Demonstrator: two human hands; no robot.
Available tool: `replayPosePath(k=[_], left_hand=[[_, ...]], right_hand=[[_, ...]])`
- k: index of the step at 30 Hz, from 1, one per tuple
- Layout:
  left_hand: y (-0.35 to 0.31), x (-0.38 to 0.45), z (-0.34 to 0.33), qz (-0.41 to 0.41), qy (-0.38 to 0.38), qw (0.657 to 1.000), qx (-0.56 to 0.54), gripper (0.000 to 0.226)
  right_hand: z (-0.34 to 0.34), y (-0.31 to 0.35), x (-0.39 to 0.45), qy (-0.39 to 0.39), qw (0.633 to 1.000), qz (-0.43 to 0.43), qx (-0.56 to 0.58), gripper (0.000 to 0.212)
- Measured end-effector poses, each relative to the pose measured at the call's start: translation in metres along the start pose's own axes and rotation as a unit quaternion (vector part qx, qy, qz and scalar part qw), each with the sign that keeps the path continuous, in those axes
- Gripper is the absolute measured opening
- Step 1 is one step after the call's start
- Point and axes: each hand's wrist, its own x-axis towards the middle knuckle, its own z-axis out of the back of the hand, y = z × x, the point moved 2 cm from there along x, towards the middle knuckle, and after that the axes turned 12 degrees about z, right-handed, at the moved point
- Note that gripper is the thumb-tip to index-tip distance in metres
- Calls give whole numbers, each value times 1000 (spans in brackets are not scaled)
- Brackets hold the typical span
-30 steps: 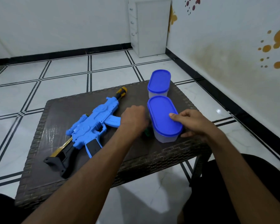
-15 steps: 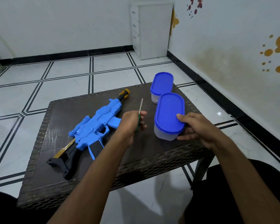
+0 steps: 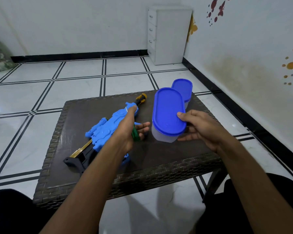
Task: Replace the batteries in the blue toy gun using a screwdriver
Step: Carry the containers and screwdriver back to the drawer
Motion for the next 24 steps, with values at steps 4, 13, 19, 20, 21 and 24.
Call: replayPosePath(k=[4, 13, 19, 20, 21, 24], left_hand=[[-3, -7, 9, -24, 12, 993, 119, 60], [-14, 1, 17, -92, 19, 984, 152, 49], [-36, 19, 31, -102, -10, 982, 160, 45], [-40, 21, 32, -102, -15, 981, 162, 44], [-43, 21, 33, -104, -20, 981, 164, 45], [-53, 24, 34, -110, -21, 980, 161, 51]], right_hand=[[-12, 6, 3, 9, 1000, 6, -10, 26], [-24, 10, 29, -13, 998, 11, -62, 38], [23, 0, 111, -240, 962, 30, -129, 42], [28, -3, 123, -254, 958, 16, -129, 45], [32, -9, 135, -263, 958, -5, -118, 54], [38, -21, 157, -272, 955, -69, -95, 76]])
